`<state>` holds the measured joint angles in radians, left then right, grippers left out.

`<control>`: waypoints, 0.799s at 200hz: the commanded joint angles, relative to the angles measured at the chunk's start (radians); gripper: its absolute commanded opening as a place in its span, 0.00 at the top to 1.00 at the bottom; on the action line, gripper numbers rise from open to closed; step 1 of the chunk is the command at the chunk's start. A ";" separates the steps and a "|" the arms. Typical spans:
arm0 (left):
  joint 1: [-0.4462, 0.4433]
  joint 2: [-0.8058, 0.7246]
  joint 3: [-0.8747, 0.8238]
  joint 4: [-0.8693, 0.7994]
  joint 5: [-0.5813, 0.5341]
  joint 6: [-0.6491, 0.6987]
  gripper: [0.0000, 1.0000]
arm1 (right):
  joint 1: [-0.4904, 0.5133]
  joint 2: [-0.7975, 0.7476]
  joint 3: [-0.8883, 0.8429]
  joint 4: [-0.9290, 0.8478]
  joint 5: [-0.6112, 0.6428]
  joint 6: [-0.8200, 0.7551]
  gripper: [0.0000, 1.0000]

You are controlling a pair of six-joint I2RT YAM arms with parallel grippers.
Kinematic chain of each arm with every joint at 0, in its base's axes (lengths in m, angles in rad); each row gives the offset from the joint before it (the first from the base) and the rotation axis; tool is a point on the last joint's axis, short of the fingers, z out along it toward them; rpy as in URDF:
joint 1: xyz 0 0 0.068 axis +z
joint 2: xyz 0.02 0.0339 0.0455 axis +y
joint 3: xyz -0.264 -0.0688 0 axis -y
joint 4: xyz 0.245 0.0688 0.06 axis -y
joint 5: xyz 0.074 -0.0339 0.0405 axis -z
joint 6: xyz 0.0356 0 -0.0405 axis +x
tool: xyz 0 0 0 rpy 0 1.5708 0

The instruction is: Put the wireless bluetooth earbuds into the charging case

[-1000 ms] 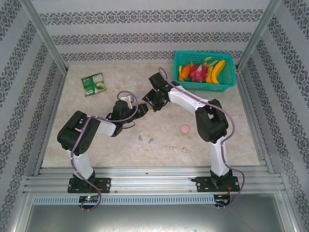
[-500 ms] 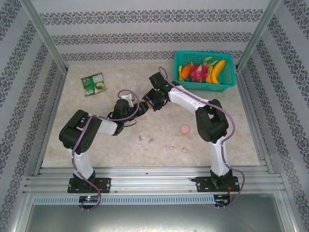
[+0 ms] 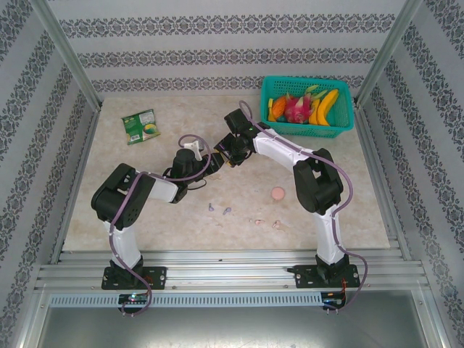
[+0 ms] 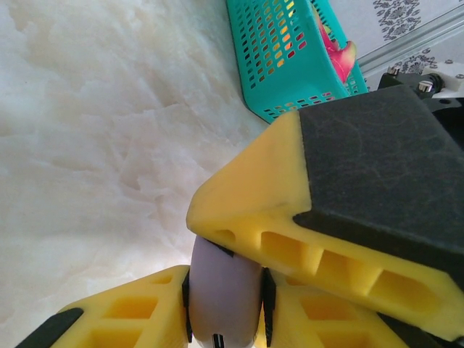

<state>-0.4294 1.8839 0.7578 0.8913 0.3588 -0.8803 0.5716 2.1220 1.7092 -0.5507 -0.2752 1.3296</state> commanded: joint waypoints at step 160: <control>-0.019 0.026 0.012 0.056 -0.026 -0.031 0.96 | -0.032 -0.105 -0.046 0.008 -0.010 0.005 0.25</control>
<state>-0.4381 1.9038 0.7578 0.9234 0.3347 -0.9112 0.5652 2.1017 1.6783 -0.5297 -0.2718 1.3361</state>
